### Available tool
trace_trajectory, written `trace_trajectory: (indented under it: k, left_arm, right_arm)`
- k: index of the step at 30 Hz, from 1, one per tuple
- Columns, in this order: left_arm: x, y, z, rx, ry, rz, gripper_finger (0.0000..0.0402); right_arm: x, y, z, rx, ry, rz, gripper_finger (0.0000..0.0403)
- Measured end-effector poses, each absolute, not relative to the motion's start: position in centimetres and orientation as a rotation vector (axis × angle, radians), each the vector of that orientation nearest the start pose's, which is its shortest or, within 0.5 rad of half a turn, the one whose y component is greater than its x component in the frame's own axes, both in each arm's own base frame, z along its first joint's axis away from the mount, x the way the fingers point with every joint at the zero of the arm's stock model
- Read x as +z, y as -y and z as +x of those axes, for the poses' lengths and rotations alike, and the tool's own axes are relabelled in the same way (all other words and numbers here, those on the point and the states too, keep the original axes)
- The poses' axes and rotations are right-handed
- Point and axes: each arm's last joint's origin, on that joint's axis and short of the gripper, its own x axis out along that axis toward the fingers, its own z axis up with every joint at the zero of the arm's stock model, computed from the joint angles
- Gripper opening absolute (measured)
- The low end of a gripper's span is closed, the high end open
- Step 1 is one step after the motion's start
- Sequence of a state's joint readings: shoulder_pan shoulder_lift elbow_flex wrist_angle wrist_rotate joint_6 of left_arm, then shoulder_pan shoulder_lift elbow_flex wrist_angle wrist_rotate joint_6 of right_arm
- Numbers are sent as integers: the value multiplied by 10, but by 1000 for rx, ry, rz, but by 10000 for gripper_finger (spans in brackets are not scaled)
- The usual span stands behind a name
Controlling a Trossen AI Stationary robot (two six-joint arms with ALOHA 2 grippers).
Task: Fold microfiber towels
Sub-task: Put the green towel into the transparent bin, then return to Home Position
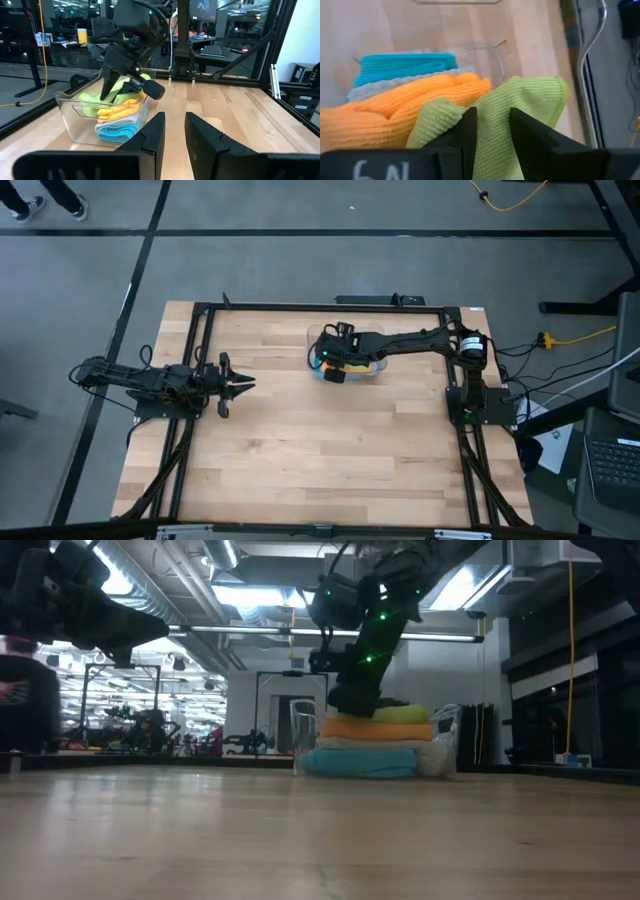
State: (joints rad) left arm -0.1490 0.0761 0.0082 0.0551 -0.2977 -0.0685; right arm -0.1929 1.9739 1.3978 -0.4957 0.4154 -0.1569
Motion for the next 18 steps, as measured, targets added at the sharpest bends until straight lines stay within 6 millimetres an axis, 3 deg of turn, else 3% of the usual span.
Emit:
trace_trajectory:
  k: [4, 10, 14, 18]
  left_arm:
    - [166, 7, 101, 149, -7, -66, 66]
    - [166, 7, 101, 149, -8, -65, 66]
    - [166, 7, 101, 149, -8, -65, 66]
    - [166, 7, 101, 148, -7, -65, 66]
  right_arm:
    - [189, 86, 400, -517, -1130, -341, 119]
    - [245, 75, 414, -560, -1081, -417, 119]
    - [284, 59, 415, -580, -1061, -344, 119]
    - [312, 40, 411, -596, -1021, -156, 119]
